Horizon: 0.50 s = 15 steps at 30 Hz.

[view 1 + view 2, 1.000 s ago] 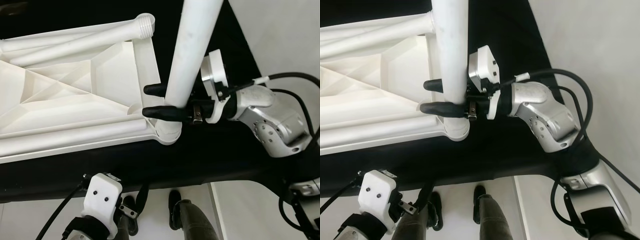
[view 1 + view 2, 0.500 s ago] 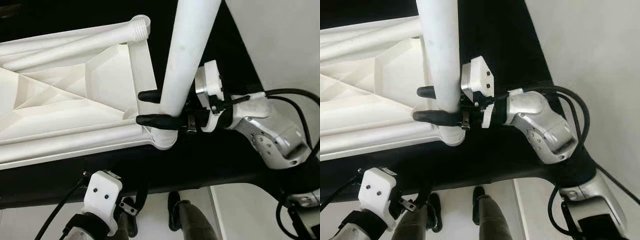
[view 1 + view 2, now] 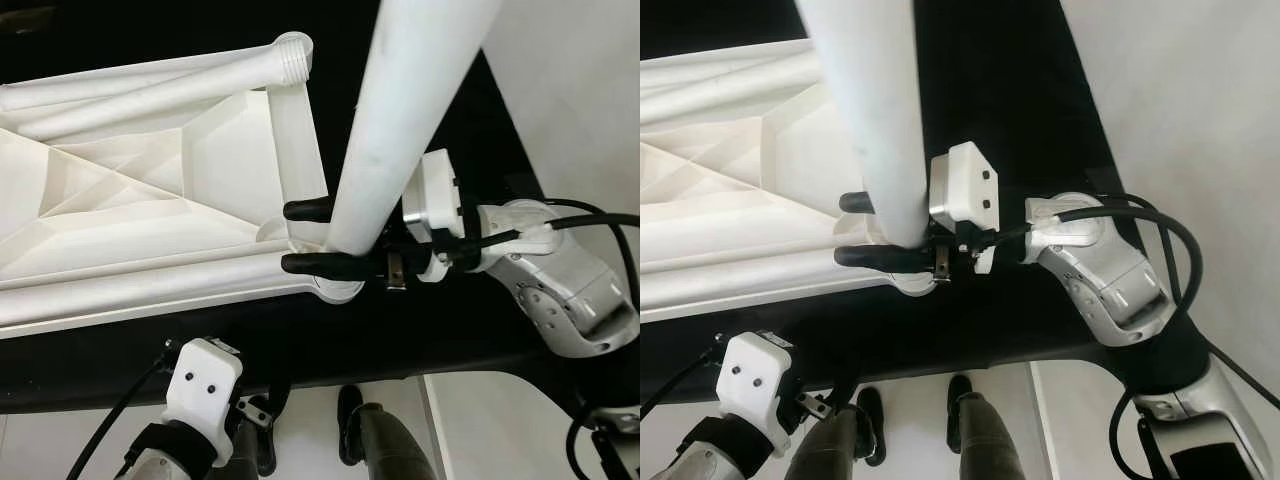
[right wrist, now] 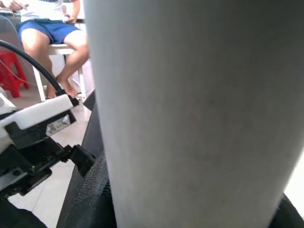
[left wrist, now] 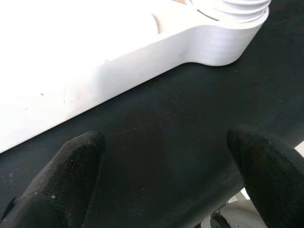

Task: Building children table

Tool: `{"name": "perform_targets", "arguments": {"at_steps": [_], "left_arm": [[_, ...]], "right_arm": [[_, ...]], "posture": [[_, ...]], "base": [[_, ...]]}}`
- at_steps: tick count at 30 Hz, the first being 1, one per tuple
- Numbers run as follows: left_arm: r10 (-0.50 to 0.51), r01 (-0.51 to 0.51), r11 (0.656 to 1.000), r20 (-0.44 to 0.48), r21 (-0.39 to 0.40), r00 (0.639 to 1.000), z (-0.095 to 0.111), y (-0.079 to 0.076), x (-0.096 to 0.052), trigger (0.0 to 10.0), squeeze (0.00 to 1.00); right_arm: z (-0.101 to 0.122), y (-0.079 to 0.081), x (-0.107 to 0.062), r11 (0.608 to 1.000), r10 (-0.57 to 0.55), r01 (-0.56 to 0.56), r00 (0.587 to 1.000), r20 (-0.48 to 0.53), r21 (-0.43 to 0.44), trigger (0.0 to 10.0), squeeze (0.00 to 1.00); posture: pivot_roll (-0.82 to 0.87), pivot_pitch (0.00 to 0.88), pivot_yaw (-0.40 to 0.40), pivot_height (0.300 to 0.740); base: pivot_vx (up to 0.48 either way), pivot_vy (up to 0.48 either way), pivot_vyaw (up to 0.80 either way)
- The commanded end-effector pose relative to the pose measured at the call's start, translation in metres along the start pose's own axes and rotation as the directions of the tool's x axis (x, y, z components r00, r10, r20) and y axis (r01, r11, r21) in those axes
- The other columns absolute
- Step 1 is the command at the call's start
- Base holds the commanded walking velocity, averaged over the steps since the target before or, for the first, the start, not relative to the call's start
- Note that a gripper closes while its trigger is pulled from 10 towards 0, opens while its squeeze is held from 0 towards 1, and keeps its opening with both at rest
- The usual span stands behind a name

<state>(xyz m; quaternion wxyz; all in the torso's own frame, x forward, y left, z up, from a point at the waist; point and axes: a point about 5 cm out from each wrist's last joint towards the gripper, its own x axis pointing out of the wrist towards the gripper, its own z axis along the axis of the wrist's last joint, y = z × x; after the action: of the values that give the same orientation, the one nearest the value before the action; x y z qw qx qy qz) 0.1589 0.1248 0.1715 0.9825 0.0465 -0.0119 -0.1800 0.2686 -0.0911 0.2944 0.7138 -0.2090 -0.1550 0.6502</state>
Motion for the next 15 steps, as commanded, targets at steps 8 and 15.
{"name": "perform_targets", "arguments": {"at_steps": [8,15], "left_arm": [[0.002,-0.002,1.000,-0.028,-0.018,1.000,-0.006,0.000,-0.002,10.0,0.00],[0.004,-0.005,1.000,-0.028,-0.019,1.000,-0.006,0.001,-0.002,10.0,0.00]], "right_arm": [[-0.055,0.008,-0.001,0.970,-0.089,0.153,0.946,-0.311,0.187,10.0,0.00],[-0.064,0.008,-0.001,0.912,-0.235,0.331,0.906,-0.353,0.243,10.0,0.00]], "posture": [[0.01,0.418,0.010,0.740],[0.00,0.419,0.010,0.740]], "base": [[0.000,0.000,0.00],[0.000,0.000,0.00]]}}
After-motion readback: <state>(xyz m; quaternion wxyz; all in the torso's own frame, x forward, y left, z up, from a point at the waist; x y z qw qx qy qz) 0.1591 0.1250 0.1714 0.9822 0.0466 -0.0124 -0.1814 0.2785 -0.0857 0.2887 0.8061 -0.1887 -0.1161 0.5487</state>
